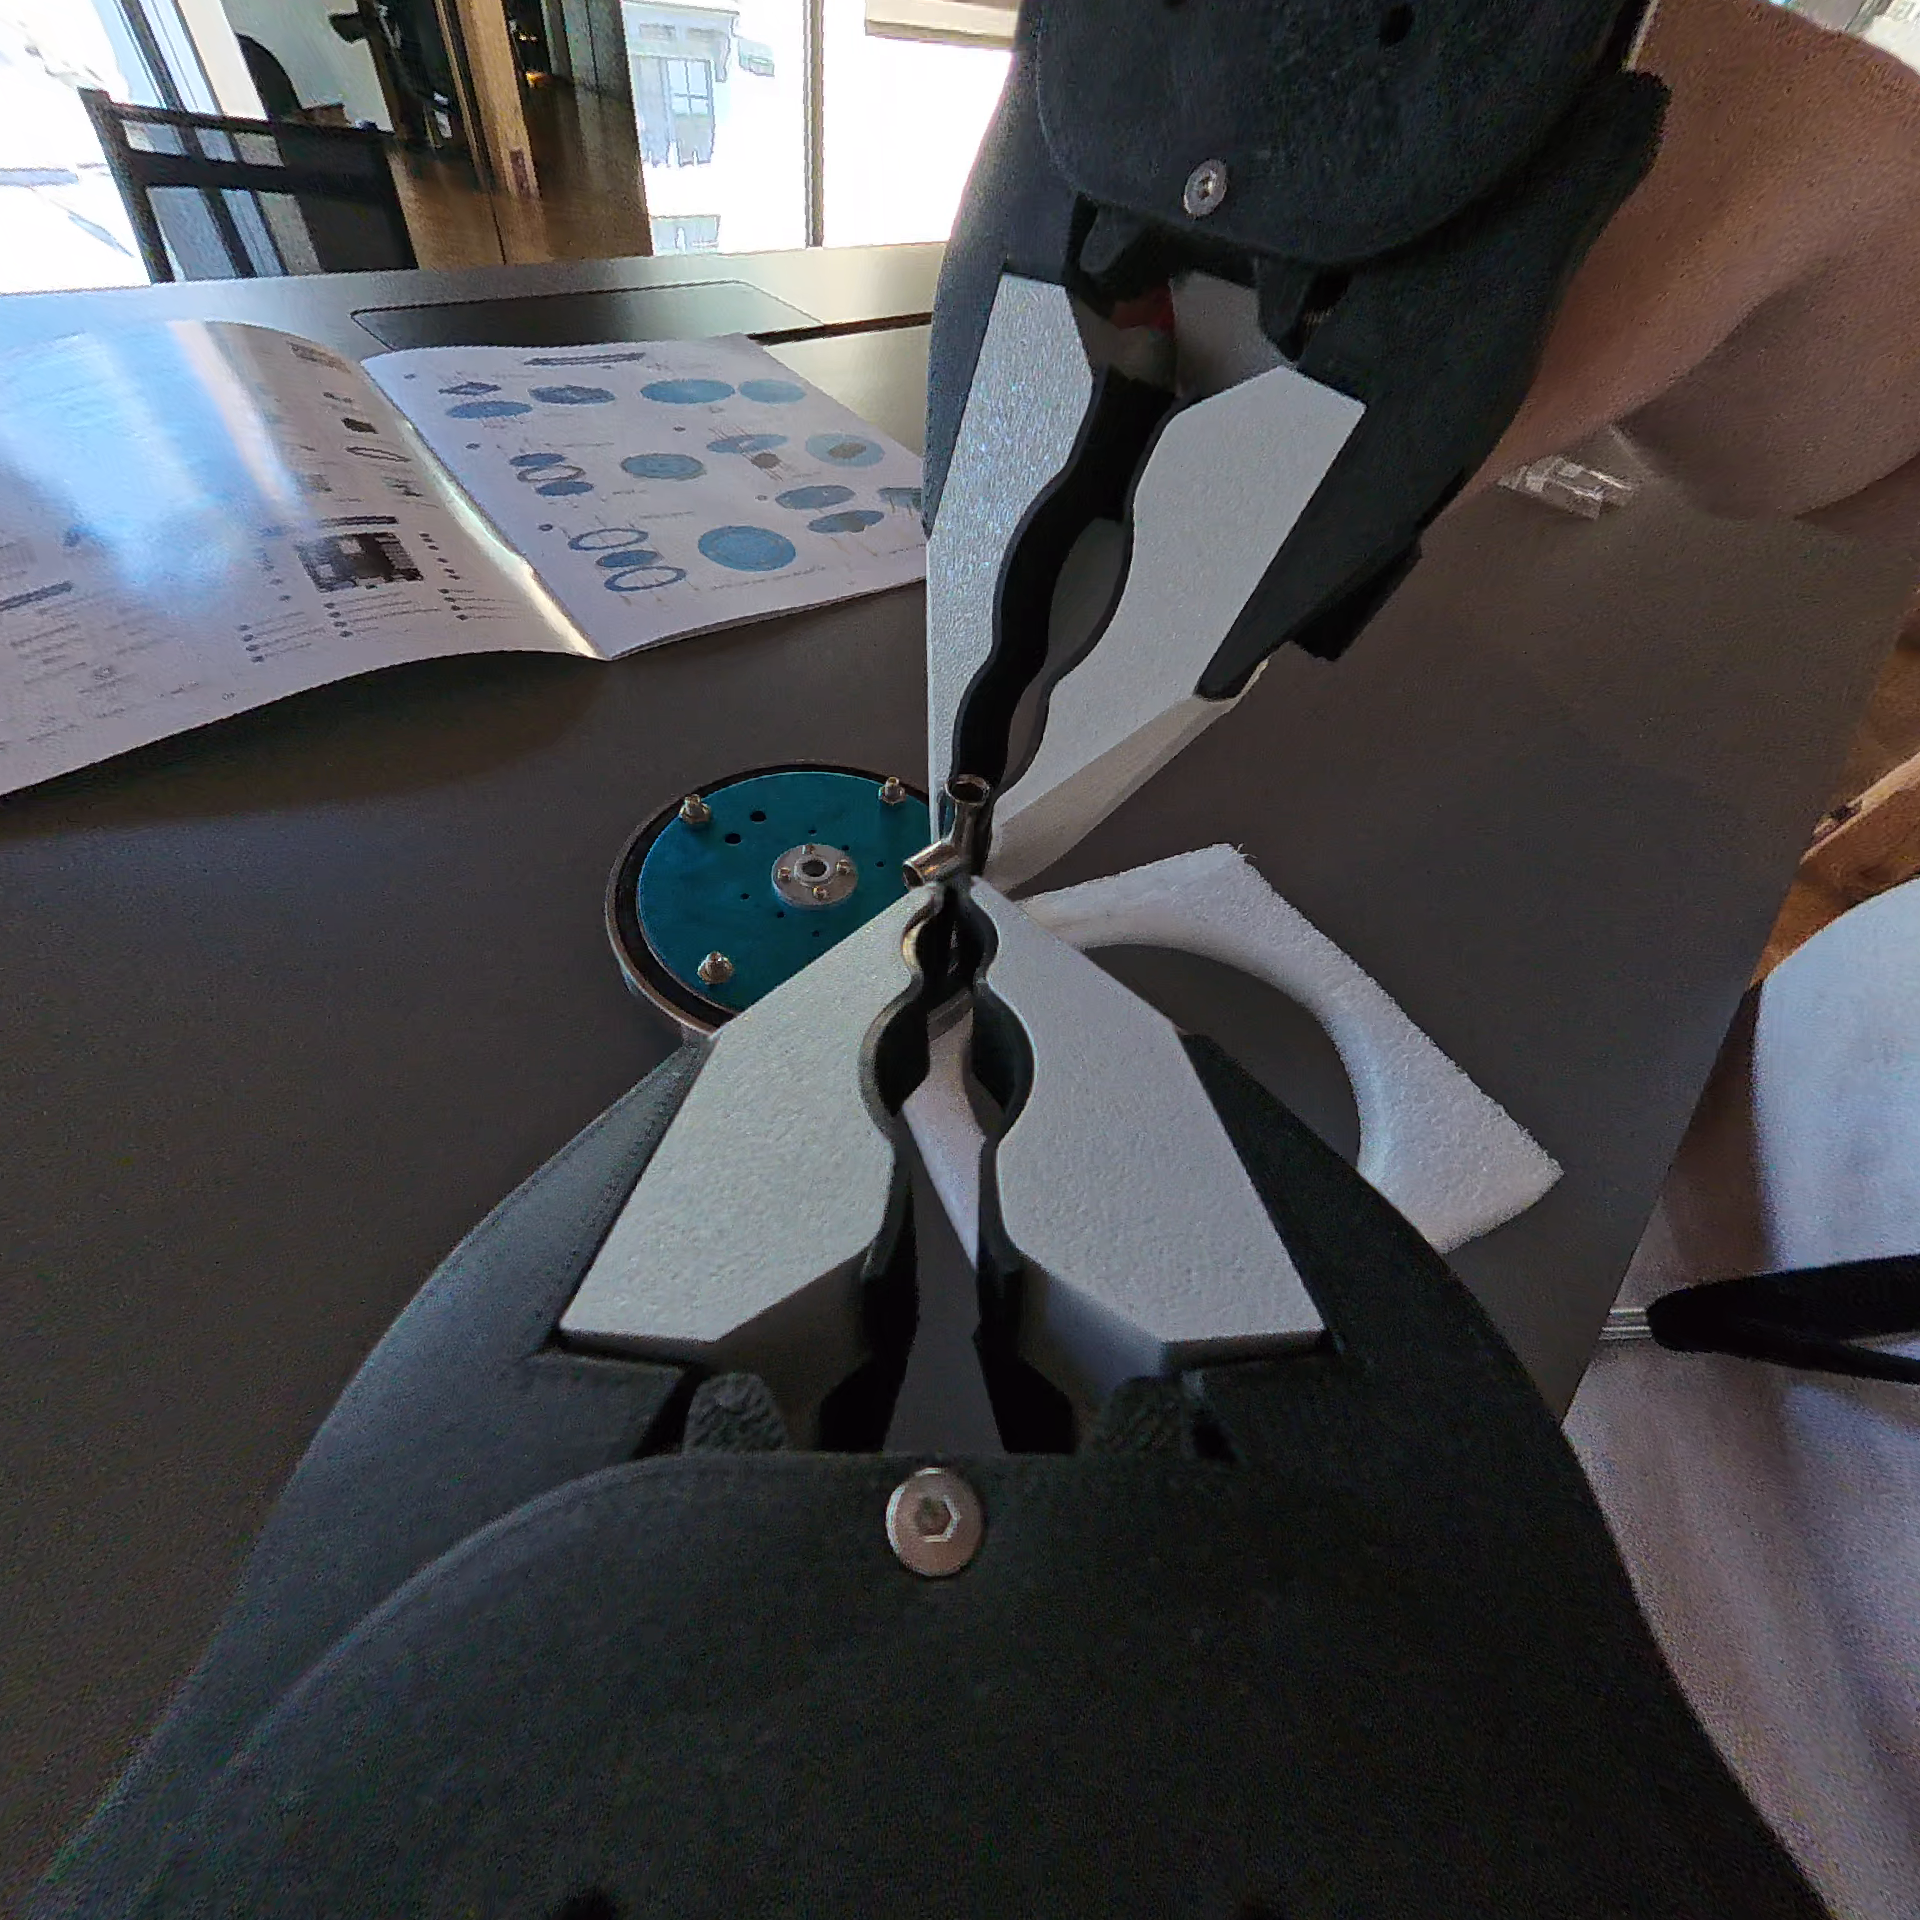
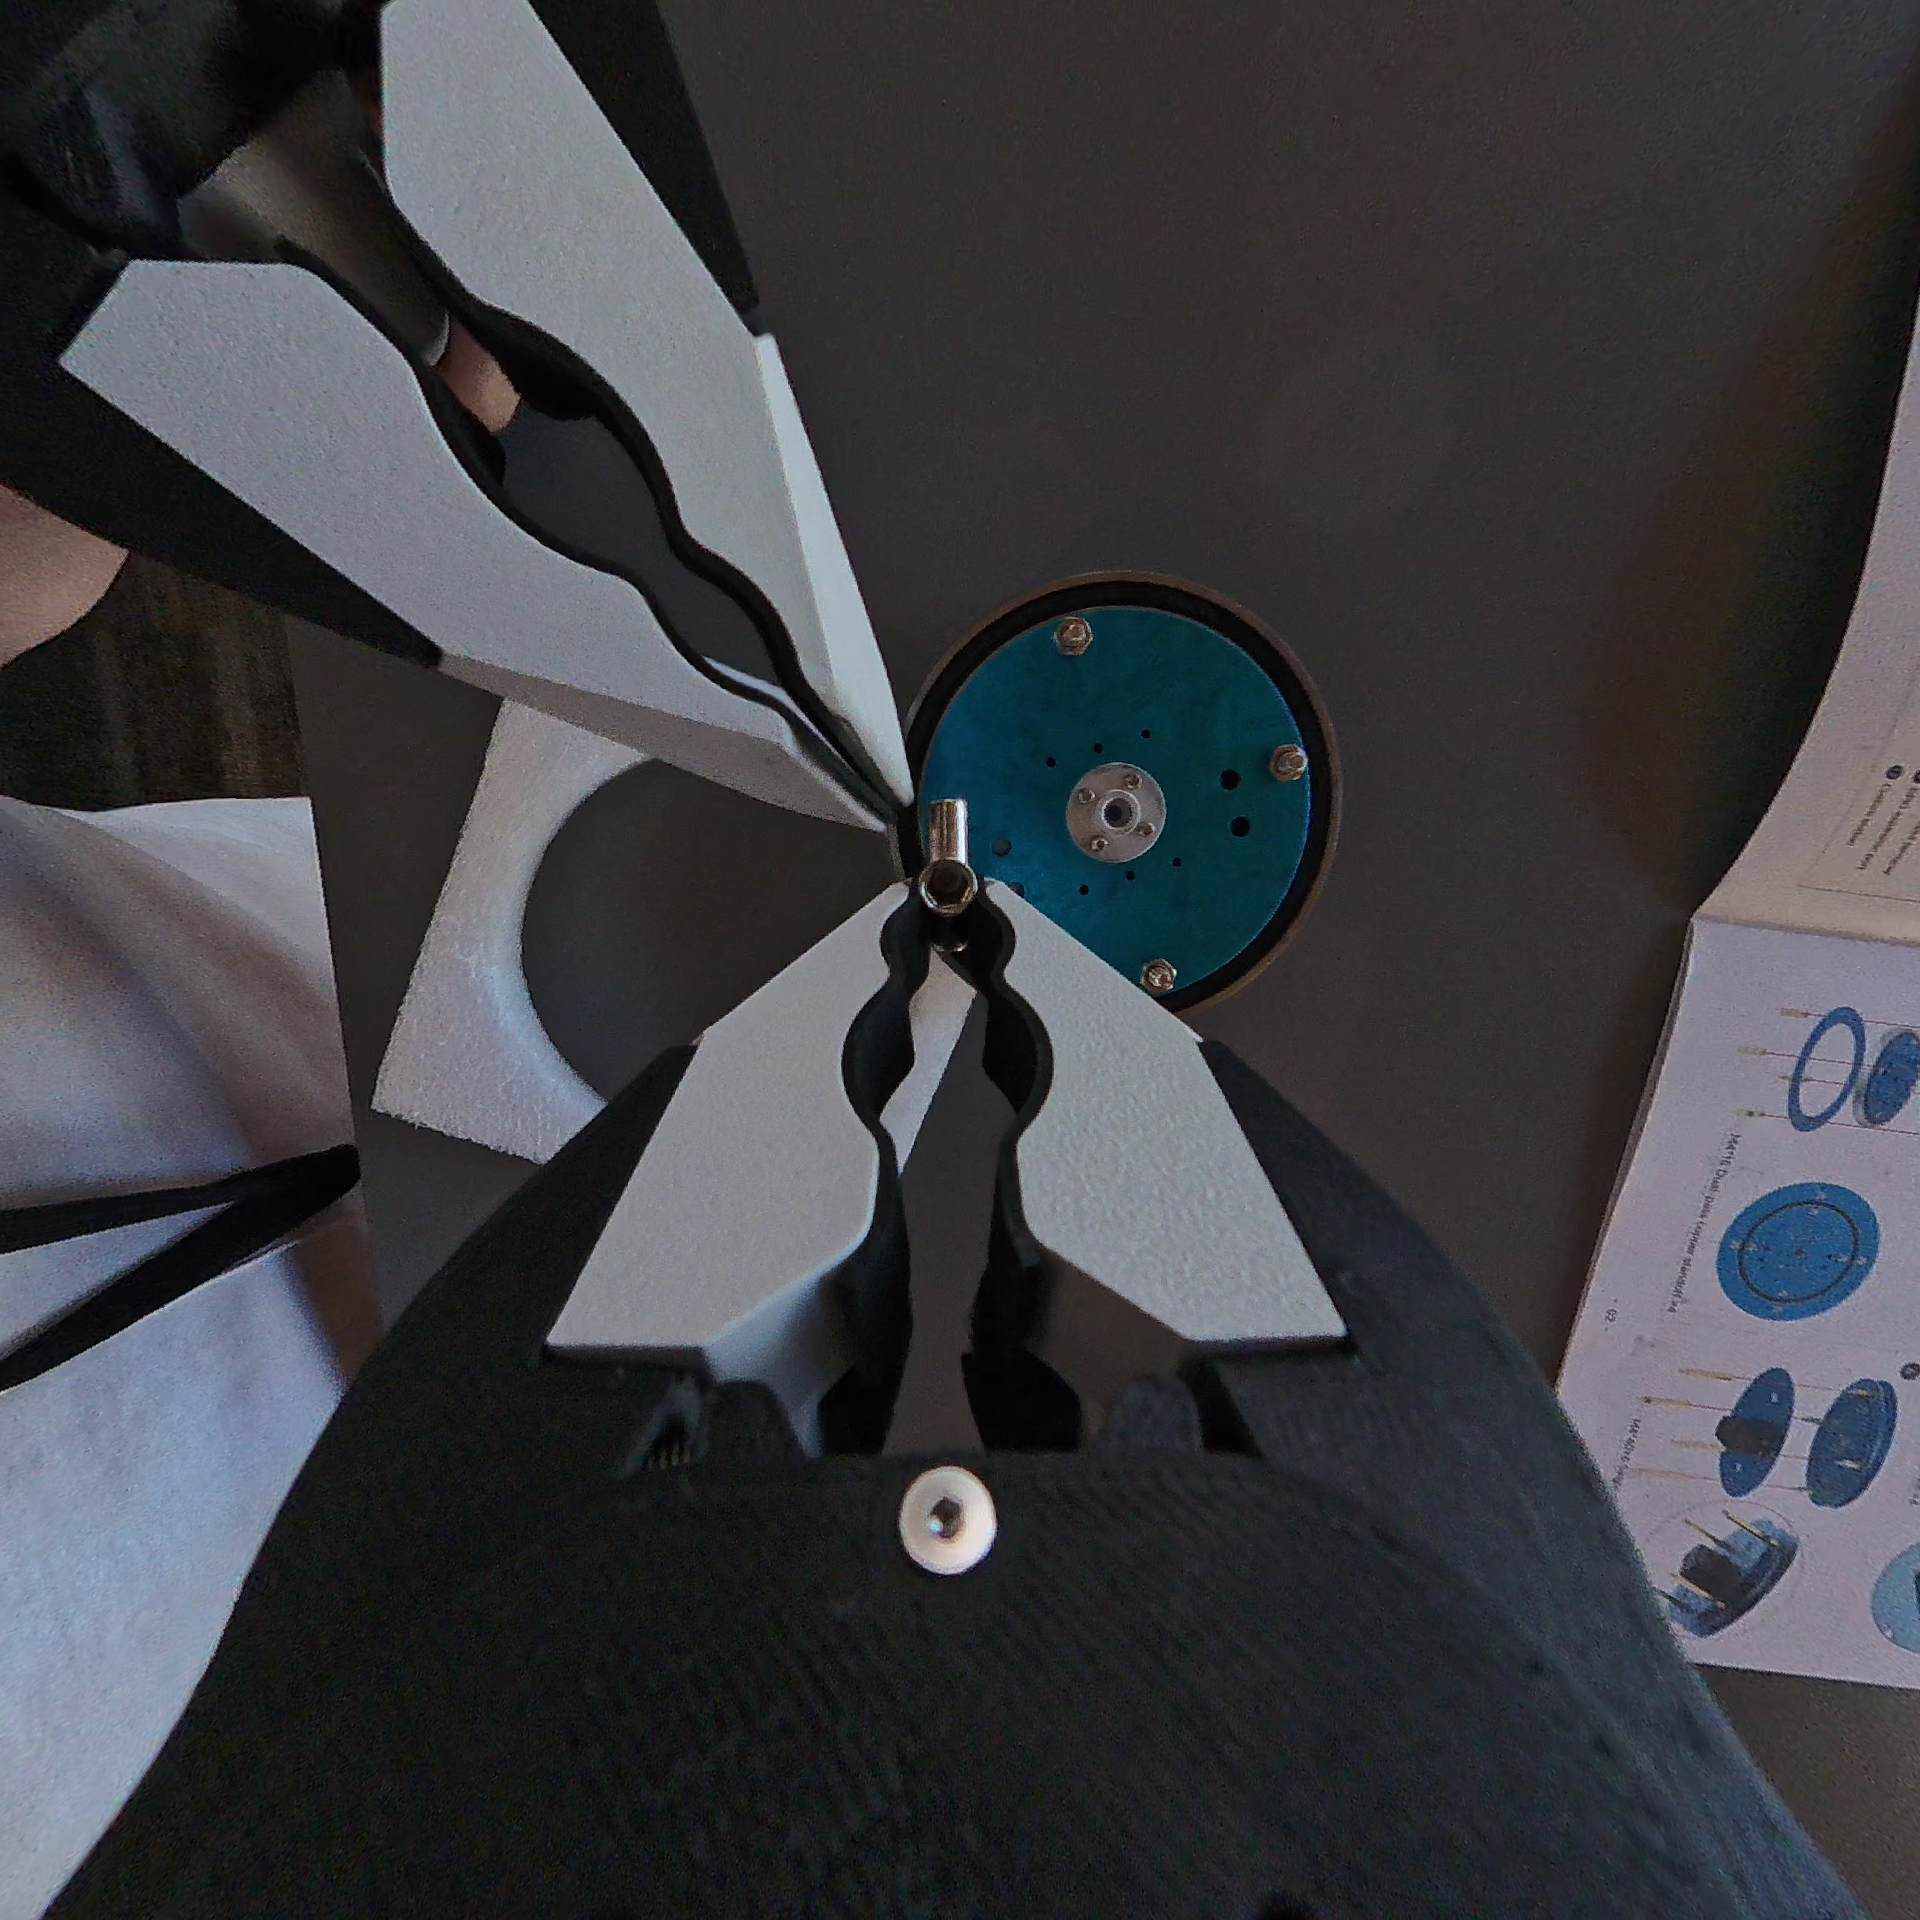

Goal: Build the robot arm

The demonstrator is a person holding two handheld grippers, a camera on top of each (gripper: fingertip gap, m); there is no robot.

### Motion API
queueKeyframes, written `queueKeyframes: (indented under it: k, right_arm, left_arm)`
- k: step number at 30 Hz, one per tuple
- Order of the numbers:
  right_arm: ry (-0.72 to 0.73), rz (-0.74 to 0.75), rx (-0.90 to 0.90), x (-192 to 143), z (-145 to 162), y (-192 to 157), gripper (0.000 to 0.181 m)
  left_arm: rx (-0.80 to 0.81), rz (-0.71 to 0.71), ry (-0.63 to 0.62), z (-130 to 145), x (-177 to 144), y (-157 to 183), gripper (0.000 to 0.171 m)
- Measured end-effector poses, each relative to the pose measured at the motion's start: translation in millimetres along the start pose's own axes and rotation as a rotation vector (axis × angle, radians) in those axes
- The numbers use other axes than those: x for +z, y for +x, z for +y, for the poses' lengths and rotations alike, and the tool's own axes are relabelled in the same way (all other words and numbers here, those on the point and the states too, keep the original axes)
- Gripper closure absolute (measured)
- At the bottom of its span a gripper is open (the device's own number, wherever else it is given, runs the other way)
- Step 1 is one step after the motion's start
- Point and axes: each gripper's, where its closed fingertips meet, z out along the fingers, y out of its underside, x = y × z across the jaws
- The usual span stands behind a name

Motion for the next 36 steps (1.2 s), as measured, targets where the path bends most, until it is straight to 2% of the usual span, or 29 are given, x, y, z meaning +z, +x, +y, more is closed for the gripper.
queueKeyframes:
  k: [9, 16, 21, 25, 28, 32, 36]
  right_arm:
    - [-0.016, 0.015, 0.0, 0.7, 0.8, 0.5, 0.176]
    - [-0.017, 0.027, 0.132, 1.3, 1.2, 0.4, 0.176]
    - [-0.002, 0.025, 0.158, 2.0, 0.9, 0.4, 0.176]
    - [-0.01, 0.001, 0.184, 2.0, 1.4, 0.7, 0.176]
    - [-0.021, 0.003, 0.179, 2.0, 2.4, 0.6, 0.176]
    - [-0.026, 0.007, 0.175, 1.8, 2.5, 1.1, 0.176]
    - [-0.022, -0.01, 0.184, 2.1, 2.8, 0.7, 0.176]
  left_arm:
    - [0.072, 0.009, -0.041, -1.7, 3.0, -5.1, 0.171]
    - [0.085, 0.013, -0.048, -3.5, 5.7, -7.7, 0.171]
    - [0.04, 0.015, -0.033, -2.7, 3.4, -7.4, 0.171]
    - [-0.018, -0.012, -0.036, 3.7, -2.7, 0.1, 0.164]
    - [0.026, -0.095, -0.119, 16.3, 7.9, -0.8, 0.153]
    - [0.1, -0.185, -0.171, 20.1, 19.9, -6.3, 0.154]
    - [0.171, -0.171, -0.201, 22.9, 27.8, -1.3, 0.154]
